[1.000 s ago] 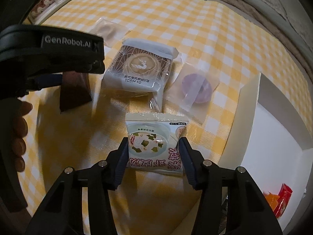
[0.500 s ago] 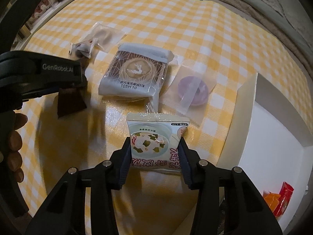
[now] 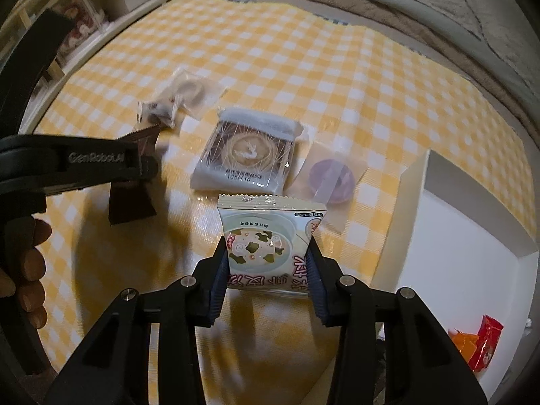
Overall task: Organize snacks
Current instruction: 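Carry both packs into the tray and open both tools there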
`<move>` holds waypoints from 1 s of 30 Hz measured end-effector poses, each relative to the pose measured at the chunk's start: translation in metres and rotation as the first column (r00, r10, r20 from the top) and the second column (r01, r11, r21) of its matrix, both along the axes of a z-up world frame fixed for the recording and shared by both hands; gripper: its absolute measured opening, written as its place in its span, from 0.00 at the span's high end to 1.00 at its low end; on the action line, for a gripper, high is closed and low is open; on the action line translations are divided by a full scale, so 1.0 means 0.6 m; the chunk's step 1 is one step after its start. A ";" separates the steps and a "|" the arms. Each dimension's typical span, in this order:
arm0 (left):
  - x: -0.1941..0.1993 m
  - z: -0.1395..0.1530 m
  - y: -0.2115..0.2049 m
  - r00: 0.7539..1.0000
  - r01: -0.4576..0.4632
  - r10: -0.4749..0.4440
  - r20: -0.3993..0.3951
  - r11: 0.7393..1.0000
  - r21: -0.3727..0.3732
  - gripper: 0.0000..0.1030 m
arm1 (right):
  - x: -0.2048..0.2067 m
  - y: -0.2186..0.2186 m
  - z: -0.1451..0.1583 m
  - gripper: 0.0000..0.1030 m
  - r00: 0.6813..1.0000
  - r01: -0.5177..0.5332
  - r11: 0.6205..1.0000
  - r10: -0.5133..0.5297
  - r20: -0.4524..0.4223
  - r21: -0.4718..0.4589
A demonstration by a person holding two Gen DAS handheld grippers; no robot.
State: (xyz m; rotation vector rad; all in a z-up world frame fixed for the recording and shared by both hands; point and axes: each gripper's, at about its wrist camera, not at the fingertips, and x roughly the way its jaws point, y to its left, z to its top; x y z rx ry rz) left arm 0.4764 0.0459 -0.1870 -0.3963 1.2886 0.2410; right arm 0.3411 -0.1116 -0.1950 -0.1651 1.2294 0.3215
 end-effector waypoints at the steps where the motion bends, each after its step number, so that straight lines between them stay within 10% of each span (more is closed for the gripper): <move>1: -0.005 0.009 0.000 1.000 0.004 -0.004 0.013 1.000 -0.003 0.60 | -0.002 -0.004 0.003 0.59 1.000 0.002 1.000 -0.002 0.009 0.004; 18: -0.113 0.193 -0.022 0.951 0.123 -0.124 0.283 0.992 0.021 0.60 | -0.045 -0.081 0.139 0.59 0.965 0.075 0.989 -0.105 0.239 0.131; 30: -0.221 0.310 -0.093 0.803 0.287 -0.314 0.507 0.949 0.134 0.60 | -0.086 -0.165 0.224 0.59 0.899 0.148 0.969 -0.215 0.382 0.197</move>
